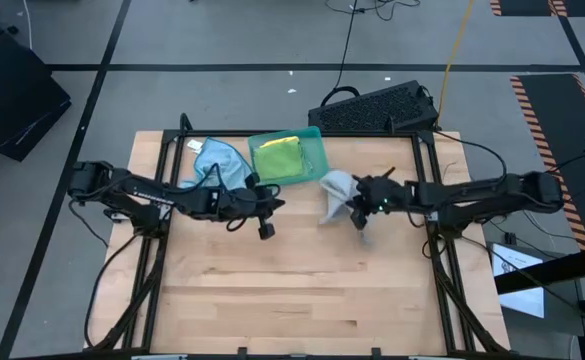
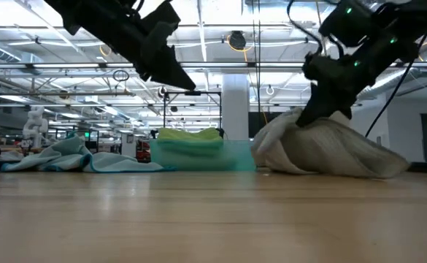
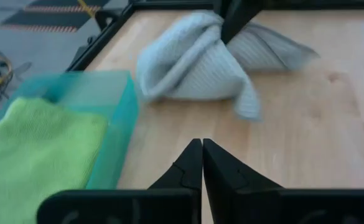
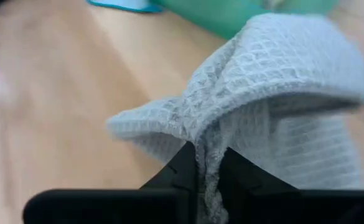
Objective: Fold microfiber towels
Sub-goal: Fold the gray microfiber cloth
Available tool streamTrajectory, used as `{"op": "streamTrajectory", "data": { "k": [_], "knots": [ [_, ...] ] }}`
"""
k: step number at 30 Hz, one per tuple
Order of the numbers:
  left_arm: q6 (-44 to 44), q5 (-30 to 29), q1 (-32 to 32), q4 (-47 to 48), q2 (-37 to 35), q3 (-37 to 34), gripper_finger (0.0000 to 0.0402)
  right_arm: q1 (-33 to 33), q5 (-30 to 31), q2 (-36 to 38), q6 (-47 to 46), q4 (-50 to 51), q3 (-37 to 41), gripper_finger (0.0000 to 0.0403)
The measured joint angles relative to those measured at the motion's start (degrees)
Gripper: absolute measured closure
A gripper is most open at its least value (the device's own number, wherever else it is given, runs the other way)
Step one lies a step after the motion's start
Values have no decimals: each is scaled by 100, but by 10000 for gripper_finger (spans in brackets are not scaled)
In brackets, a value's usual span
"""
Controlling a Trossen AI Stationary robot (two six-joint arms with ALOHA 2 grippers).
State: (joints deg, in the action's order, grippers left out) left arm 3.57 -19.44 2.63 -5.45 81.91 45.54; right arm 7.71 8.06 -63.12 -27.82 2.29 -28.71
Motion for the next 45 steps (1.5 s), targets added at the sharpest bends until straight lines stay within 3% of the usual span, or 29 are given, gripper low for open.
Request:
{"op": "streamTrajectory", "data": {
  "k": [7, 16, 21, 24, 32, 35, 45],
  "knots": [
    [-178, 9, 213, -217, 32, 2, 389, -1181, 583, 56, -617, -631, 0, 375],
    [-396, 190, 506, -575, 353, 9, 300, -1952, 1541, -165, -383, -1958, -4, 370],
    [-671, 627, 691, -981, 407, 10, 248, -2105, 2377, -247, -183, -2556, -4, 370],
    [-915, 585, 869, -1157, 439, 2, 229, -2168, 2649, -288, 60, -2835, -7, 370],
    [-1419, 418, 1140, -1704, 782, 4, 195, -2171, 2831, -318, 335, -3214, -9, 369],
    [-1345, 101, 1136, -1796, 944, 4, 172, -2171, 3036, -314, 450, -3438, -11, 369],
    [-1701, 76, 1133, -2618, 1071, 4, 90, -2171, 3114, -314, 508, -3566, -11, 369]
  ]
}}
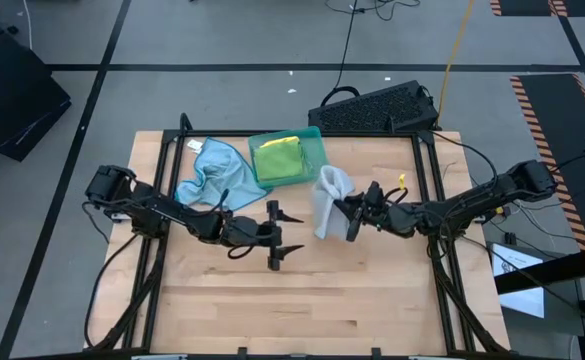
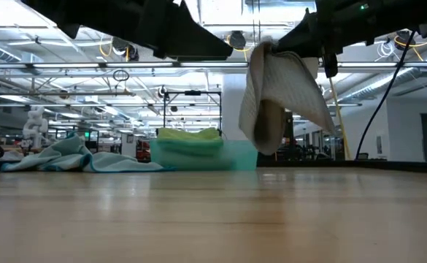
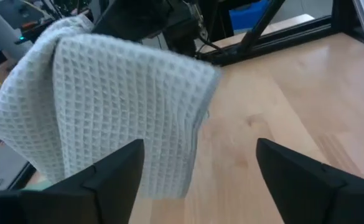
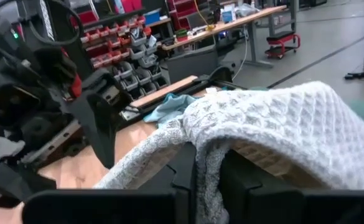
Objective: Fold microfiber towels
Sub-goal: Fold the gray microfiber cloth
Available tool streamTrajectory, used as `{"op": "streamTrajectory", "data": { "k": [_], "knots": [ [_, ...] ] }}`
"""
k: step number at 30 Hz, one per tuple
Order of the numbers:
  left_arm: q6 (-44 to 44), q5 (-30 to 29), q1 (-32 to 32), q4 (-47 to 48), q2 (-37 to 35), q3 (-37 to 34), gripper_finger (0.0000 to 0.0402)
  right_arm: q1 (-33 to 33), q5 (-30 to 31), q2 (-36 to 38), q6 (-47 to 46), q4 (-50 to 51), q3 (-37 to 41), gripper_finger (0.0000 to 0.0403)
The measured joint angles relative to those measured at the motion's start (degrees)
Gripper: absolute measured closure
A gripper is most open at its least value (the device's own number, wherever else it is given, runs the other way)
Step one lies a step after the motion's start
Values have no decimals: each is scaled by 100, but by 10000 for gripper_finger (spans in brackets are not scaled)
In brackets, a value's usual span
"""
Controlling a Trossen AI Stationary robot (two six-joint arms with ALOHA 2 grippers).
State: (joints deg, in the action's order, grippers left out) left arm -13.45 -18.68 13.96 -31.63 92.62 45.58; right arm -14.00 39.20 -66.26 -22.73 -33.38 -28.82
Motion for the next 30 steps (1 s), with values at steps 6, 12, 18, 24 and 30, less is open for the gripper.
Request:
{"op": "streamTrajectory", "data": {
  "k": [6, 12, 18, 24, 30],
  "knots": [
    [175, 57, -4, 43, 0, 0, 72, 0, -7, 0, 217, -183, 0, 369],
    [250, 61, 42, 56, 0, 0, 84, -1, -22, 0, 190, -154, 0, 369],
    [479, 66, 44, 69, 0, 0, 112, -101, -28, 0, 153, -154, 0, 369],
    [820, -116, 165, 204, 0, 0, 135, -174, -32, -43, 22, -115, 0, 369],
    [634, -334, 403, 194, 0, 0, 162, -262, -27, -268, -101, -297, 0, 369]
  ]
}}
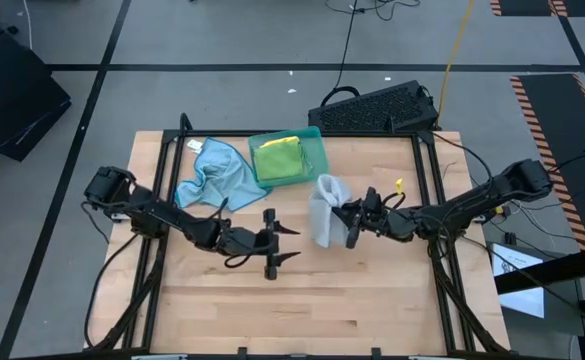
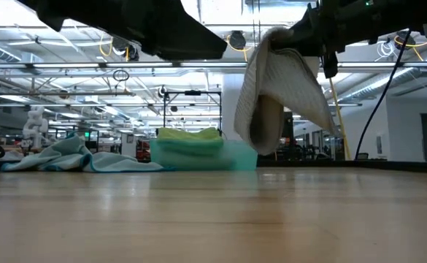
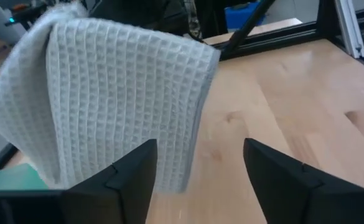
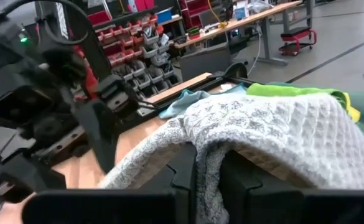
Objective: Fold microfiber towels
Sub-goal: Fold the gray microfiber cloth
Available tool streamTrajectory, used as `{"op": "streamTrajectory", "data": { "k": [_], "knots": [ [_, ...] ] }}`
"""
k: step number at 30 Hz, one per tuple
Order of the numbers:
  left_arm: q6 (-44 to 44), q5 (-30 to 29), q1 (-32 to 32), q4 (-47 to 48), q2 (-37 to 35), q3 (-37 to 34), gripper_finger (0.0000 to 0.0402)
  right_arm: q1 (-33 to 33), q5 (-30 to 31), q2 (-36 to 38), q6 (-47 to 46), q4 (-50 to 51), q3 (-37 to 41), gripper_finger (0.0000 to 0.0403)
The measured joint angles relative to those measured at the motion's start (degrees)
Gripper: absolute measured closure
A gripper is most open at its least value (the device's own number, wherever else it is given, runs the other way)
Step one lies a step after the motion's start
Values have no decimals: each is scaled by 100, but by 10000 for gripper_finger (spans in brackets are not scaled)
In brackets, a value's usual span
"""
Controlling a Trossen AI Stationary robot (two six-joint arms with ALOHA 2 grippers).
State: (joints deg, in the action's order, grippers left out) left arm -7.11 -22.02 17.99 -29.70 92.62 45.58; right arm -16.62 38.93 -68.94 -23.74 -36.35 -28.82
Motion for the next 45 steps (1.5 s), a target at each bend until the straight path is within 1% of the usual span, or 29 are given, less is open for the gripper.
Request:
{"op": "streamTrajectory", "data": {
  "k": [2, 5, 9, 13, 17, 19, 20, 23, 24, 26, 29, 32, 35, 38, 45],
  "knots": [
    [-138, -150, 76, -2, 0, 0, 167, 0, 1, -112, -33, -116, 0, 369],
    [-316, -179, 184, 77, 0, 0, 167, 0, 11, -318, -86, -304, 0, 369],
    [-298, -143, 308, 123, 0, 0, 151, 0, 129, -649, -271, -500, 0, 369],
    [-434, -178, 402, 81, 0, 0, 129, -2, 169, -1020, -409, -949, 0, 369],
    [-567, -36, 424, -226, 319, 6, 114, -63, 157, -1415, -430, -1528, 0, 369],
    [-728, -74, 445, -618, 615, 27, 109, -113, 156, -1562, -426, -1805, 0, 369],
    [-862, -263, 456, -814, 776, 71, 108, -143, 156, -1616, -422, -1897, 0, 369],
    [-1289, -1468, 528, -1228, 1130, 139, 109, -229, 156, -1709, -462, -2058, 0, 369],
    [-1470, -1612, 522, -1396, 1226, 214, 111, -265, 157, -1718, -473, -2039, 0, 369],
    [-1787, -1708, 517, -1498, 1284, 266, 114, -304, 169, -1721, -473, -2040, 0, 369],
    [-1857, -1680, 512, -1579, 1359, 433, 124, -336, 177, -1732, -444, -1997, 1, 369],
    [-1982, -1702, 424, -1537, 1373, 479, 145, -336, 178, -1730, -403, -1999, 0, 369],
    [-1975, -1725, 377, -1536, 1373, 479, 181, -326, 178, -1730, -280, -1990, 0, 369],
    [-1963, -1725, 386, -1583, 1373, 479, 236, -292, 178, -1726, -115, -1981, 0, 369],
    [-2054, -1728, 340, -1450, 1370, 479, 383, -214, 189, -1726, -19, -1892, -1, 369]
  ]
}}
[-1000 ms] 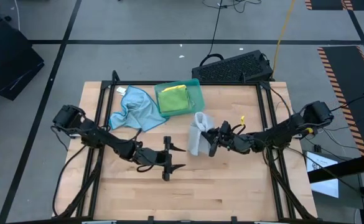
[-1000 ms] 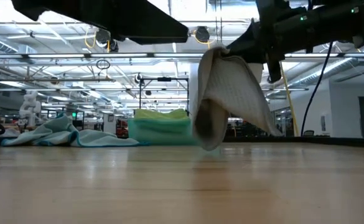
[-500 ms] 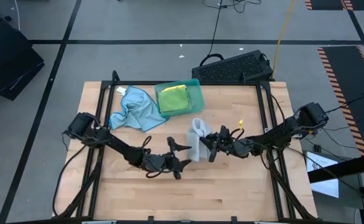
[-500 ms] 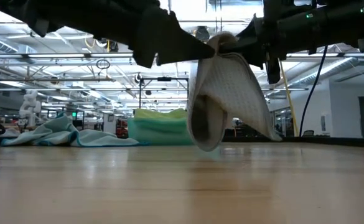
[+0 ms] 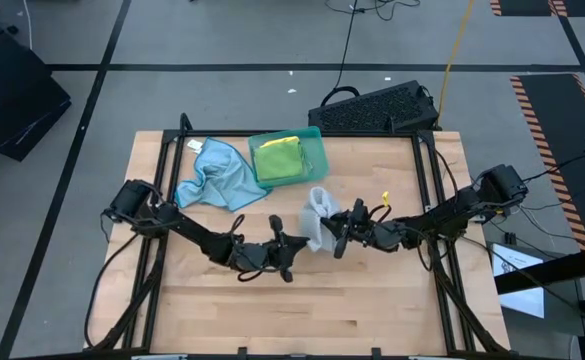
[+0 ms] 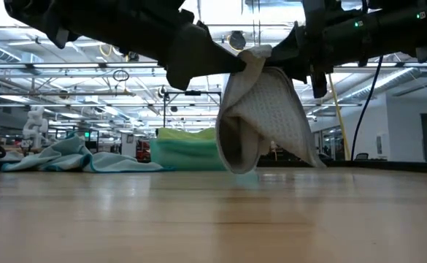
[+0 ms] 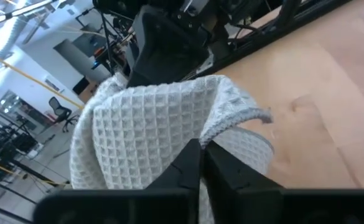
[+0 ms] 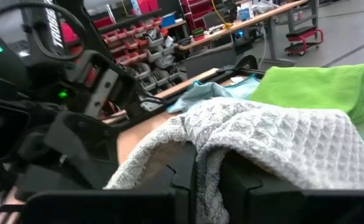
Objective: Fold microfiber towels
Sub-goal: Fold the gray microfiber cloth
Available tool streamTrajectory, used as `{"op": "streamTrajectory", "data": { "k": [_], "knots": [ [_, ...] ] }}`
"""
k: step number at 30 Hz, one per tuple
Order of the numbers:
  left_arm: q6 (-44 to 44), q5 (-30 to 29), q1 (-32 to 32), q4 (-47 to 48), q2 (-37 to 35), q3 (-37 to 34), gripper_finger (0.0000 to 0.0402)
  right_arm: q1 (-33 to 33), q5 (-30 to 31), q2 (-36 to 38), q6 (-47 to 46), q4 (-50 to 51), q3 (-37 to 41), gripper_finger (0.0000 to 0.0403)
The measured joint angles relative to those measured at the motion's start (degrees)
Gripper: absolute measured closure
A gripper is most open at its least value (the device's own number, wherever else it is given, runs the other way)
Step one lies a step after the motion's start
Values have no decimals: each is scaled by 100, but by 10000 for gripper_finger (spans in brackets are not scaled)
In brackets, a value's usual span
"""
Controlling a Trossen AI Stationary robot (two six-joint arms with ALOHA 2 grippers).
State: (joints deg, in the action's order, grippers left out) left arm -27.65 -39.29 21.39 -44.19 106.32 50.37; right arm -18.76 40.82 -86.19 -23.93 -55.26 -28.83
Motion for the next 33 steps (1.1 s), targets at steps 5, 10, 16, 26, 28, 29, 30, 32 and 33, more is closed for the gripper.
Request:
{"op": "streamTrajectory", "data": {
  "k": [5, 10, 16, 26, 28, 29, 30, 32, 33],
  "knots": [
    [-244, -3, 17, 130, -145, -2, 394, -99, 435, 1, 65, 322, 1, 353],
    [-10, 66, 15, 756, -666, -1, 396, -231, 400, 116, 66, 657, 1, 295],
    [388, 228, -22, 1525, -1222, -2, 398, -513, 250, 144, 106, 788, 1, 199],
    [828, 427, -31, 2281, -1349, -2, 399, -921, 249, 144, -35, 1213, 1, 86],
    [1000, 523, -26, 2364, -1351, -2, 399, -1026, 247, 146, -120, 1170, 1, 82],
    [1095, 555, -24, 2445, -1351, -2, 399, -1067, 247, 146, -171, 1178, -7, 82],
    [1177, 605, -24, 2508, -1349, -2, 399, -1109, 243, 144, -200, 1189, -32, 82],
    [1253, 628, -24, 2534, -1349, -2, 398, -1185, 244, 123, -161, 1184, -150, 86],
    [1275, 628, -24, 2525, -1349, -2, 398, -1219, 250, 71, -37, 1176, -252, 89]
  ]
}}
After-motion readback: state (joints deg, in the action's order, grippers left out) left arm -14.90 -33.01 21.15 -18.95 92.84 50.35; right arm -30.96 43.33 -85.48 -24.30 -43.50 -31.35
